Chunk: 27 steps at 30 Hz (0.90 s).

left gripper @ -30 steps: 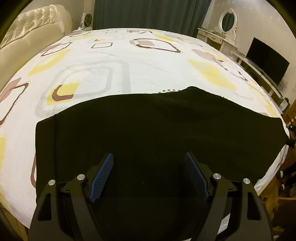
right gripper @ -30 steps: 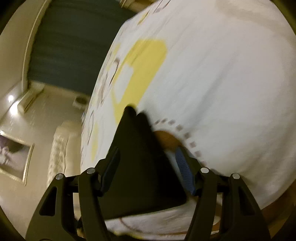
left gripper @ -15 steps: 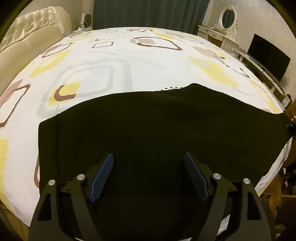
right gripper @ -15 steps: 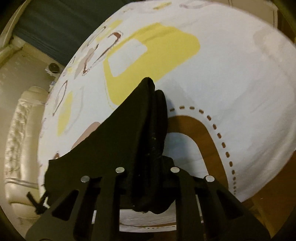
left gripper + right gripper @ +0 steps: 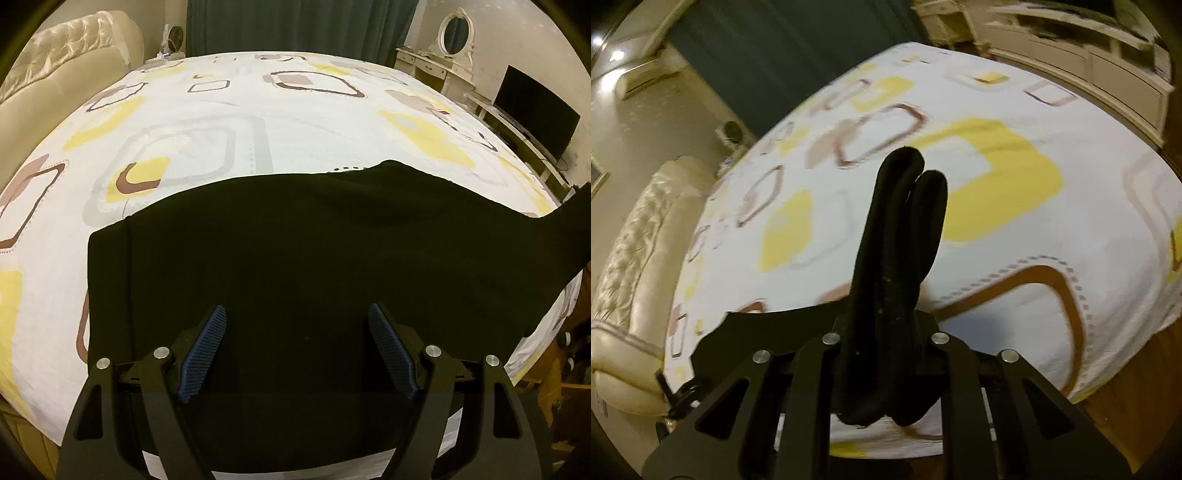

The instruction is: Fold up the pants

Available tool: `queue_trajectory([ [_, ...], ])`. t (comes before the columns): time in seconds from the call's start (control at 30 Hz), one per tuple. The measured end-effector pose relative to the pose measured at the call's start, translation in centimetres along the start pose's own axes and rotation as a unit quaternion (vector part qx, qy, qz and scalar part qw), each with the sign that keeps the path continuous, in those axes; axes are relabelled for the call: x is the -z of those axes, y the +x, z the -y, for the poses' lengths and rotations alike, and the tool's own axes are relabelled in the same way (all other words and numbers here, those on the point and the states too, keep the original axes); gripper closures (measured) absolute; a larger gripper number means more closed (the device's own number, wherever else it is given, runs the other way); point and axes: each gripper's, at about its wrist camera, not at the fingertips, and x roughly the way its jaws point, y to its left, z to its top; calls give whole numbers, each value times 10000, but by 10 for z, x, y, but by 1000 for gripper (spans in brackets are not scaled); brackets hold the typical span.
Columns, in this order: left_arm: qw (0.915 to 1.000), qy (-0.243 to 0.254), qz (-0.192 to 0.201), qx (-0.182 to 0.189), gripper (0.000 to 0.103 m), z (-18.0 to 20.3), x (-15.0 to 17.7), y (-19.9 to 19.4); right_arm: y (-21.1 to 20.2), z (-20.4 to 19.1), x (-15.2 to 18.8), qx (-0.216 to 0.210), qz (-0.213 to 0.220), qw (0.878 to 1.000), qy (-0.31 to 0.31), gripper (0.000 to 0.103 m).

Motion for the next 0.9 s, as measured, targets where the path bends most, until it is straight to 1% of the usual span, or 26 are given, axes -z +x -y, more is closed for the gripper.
queue_trajectory([
  [0.1, 10000, 12, -18, 14, 25, 3, 0, -1, -2, -42, 6, -217, 63, 9994, -262, 88],
  [0.2, 10000, 73, -29, 55, 25, 5, 2, -2, 5, -81, 14, -333, -21, 9980, -542, 88],
  [0.3, 9999, 124, -30, 79, 25, 9, 1, -3, 15, -111, 24, -452, -139, 9962, -726, 88],
  [0.4, 9999, 57, 6, 119, 25, 9, -1, -5, 29, -137, 38, -539, -220, 9946, -861, 88],
  [0.57, 9999, -6, 81, 106, 25, 8, -4, -10, 65, -175, 62, -458, -411, 9915, -1144, 88],
  [0.63, 9999, -51, 115, 115, 25, 7, -5, -12, 83, -191, 75, -297, -492, 9896, -1317, 88],
  [0.7, 9997, -109, 152, 141, 25, 5, -7, -14, 101, -202, 87, -226, -603, 9879, -1411, 88],
  [0.9, 9995, -190, 204, 176, 25, 3, -10, -17, 157, -230, 127, 237, -1004, 9771, -1862, 88],
])
